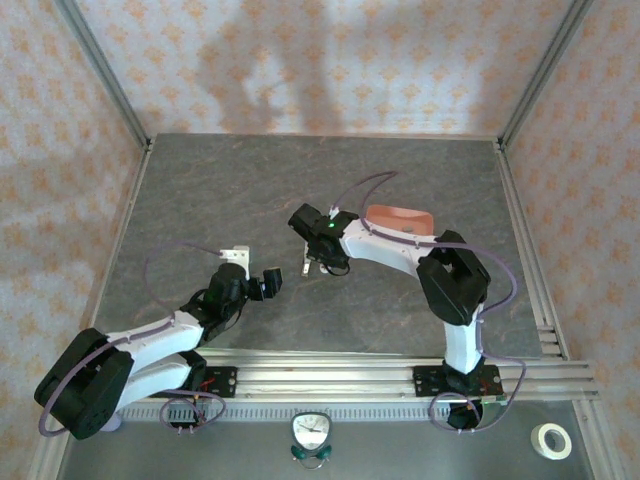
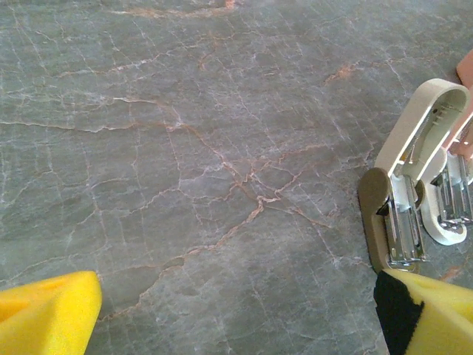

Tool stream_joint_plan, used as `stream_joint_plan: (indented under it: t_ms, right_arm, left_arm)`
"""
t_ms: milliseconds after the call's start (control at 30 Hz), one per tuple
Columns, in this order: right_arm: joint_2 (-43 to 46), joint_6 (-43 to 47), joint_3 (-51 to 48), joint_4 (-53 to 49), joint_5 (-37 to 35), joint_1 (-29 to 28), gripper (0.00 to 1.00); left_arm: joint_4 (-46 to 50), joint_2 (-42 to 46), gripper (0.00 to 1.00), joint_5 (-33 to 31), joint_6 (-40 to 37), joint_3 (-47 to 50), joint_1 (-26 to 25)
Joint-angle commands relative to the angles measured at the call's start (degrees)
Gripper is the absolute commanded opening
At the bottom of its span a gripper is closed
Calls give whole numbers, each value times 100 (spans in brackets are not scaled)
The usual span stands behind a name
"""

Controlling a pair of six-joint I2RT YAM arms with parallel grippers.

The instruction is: Load the staples into the stapler

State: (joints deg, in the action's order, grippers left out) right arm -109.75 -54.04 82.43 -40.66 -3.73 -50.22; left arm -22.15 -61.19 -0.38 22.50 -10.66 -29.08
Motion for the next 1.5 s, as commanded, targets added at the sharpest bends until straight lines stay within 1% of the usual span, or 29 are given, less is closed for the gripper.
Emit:
stream_joint_plan:
  t_ms: [0,467,1467]
  right_arm:
    - [-106,-87,198,-280,-342,-32,16]
    - [-406,86,379,-260,-339,-32,16]
    - [-533,121,344,-232,-409,-28,16]
  left_arm:
    - [-138,89,96,-215,-70,89,58]
    - [-167,63,96,-234,-102,81,60]
    - [-128,116,96,-210,-121,70,60]
